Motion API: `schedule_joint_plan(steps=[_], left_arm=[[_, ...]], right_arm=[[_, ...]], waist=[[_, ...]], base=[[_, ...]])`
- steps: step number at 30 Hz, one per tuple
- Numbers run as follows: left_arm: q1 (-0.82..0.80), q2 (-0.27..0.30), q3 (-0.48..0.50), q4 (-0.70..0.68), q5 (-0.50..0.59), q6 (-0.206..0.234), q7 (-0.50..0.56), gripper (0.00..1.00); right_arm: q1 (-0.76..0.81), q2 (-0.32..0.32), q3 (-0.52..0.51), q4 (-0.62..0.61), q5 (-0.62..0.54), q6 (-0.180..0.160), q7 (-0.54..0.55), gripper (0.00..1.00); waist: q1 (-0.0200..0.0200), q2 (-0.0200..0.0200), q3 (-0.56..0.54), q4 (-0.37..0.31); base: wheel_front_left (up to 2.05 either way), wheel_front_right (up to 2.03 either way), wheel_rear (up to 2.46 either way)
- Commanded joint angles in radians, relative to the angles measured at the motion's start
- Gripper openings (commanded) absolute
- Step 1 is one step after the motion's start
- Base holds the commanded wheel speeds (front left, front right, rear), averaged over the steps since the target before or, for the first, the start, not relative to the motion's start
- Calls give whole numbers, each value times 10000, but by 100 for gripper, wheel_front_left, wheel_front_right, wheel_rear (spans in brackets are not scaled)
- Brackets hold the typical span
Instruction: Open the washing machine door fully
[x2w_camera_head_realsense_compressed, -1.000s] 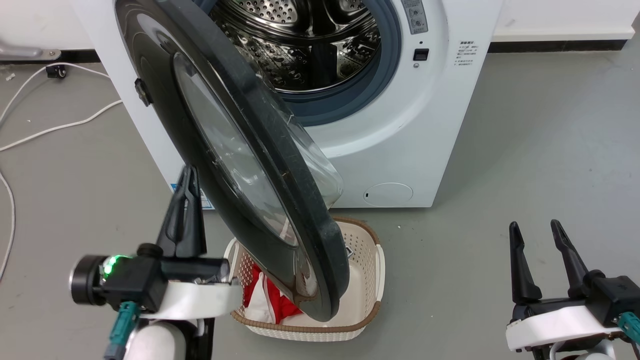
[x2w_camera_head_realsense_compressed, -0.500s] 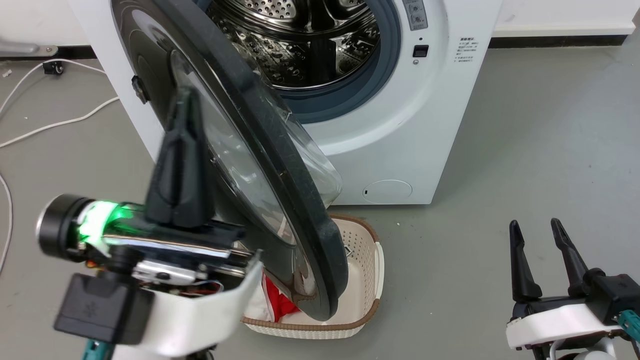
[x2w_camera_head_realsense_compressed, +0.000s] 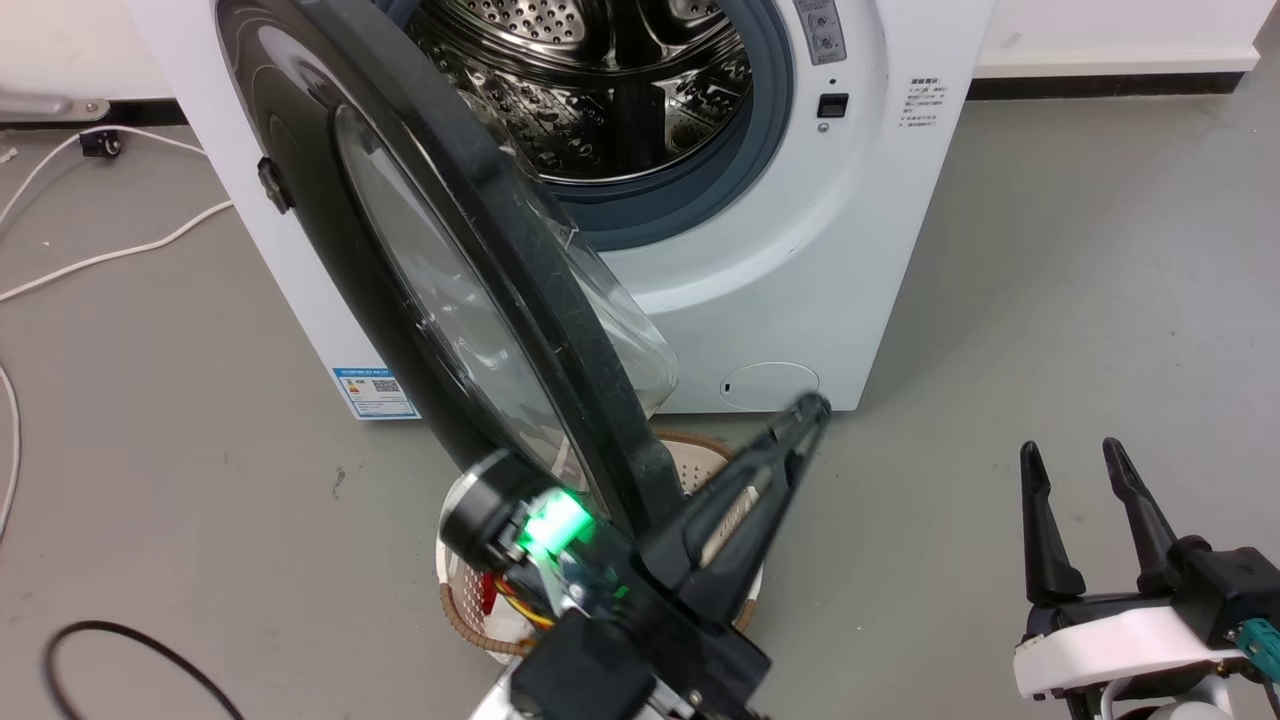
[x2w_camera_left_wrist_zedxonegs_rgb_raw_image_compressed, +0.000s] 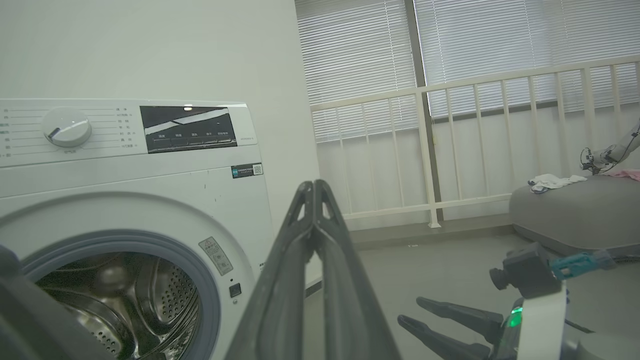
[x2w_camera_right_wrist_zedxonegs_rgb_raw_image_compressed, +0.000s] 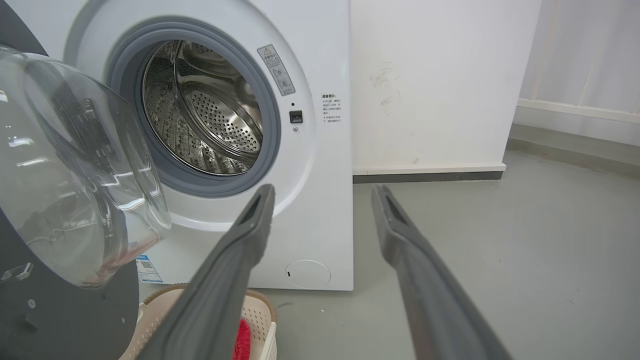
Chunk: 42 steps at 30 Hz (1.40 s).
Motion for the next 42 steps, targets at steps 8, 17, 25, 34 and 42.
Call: schedule_joint_plan(steps=[8,17,25,34,42], left_arm=[[1051,323,-900,1232,-505,-64,900,0],[790,171,-788,2570,-662,273,755,0],[-18,-44,-469,3756,-940,777,304,0],[-636,-105,-311,4613,-1242,1144,0,0],[-777,43,44,5111,-1454,1572,-194,0]], right_arm=[[86,30,-6,33,64,-7,29,100],[-52,30,65,117,159,-7,16,100],[-188,30,165,253,239,-7,-3,100],[-218,30,154,350,282,-7,-15,100],[-227,30,197,400,340,-7,-13,100]], waist=[[0,-1,4,59],[0,-1,95,78],[0,-1,202,-89],[0,-1,263,-138],[0,-1,258,-78]], base=[[0,0,0],[0,0,0],[0,0,0],[0,0,0],[0,0,0]])
